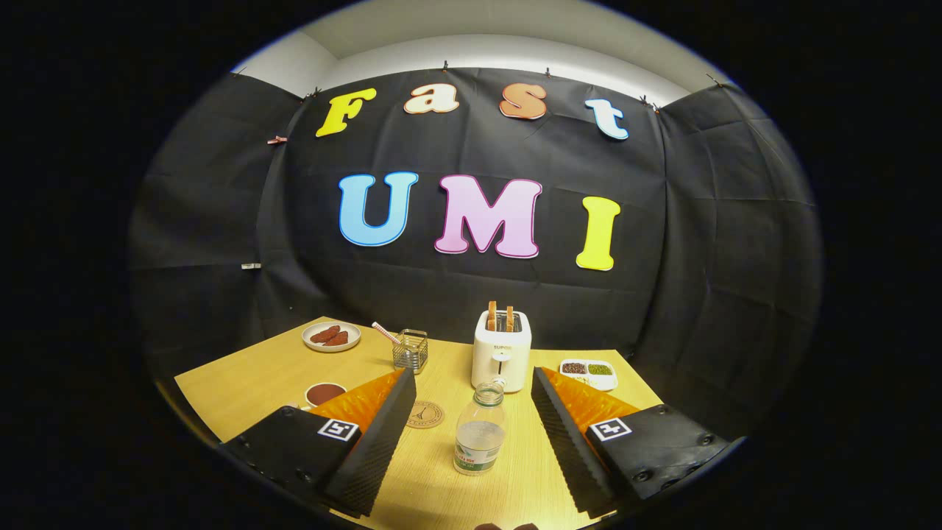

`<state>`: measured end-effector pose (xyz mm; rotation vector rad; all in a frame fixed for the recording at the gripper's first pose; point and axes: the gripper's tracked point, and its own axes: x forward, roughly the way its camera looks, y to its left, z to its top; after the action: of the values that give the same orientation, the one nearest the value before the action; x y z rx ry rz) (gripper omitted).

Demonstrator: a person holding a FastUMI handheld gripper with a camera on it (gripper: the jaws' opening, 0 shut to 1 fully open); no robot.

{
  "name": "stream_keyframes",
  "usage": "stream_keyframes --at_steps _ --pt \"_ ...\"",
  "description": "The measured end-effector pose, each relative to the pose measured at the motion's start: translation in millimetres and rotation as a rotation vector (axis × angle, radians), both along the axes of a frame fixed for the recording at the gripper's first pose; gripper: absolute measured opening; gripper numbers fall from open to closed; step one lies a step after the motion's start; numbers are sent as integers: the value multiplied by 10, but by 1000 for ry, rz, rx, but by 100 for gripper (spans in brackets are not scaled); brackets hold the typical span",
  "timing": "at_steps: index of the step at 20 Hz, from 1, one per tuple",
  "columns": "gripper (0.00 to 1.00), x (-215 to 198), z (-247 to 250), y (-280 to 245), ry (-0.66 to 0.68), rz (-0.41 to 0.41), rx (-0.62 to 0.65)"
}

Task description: Take the bottle from table, then pour the juice into the cup, finally place the bottle on the coaster

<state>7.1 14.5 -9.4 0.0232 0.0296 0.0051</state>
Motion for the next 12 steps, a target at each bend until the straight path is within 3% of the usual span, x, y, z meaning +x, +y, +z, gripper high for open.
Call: stream_keyframes --at_steps 12 --pt "98 87 -70 -48 4 -12 -6"
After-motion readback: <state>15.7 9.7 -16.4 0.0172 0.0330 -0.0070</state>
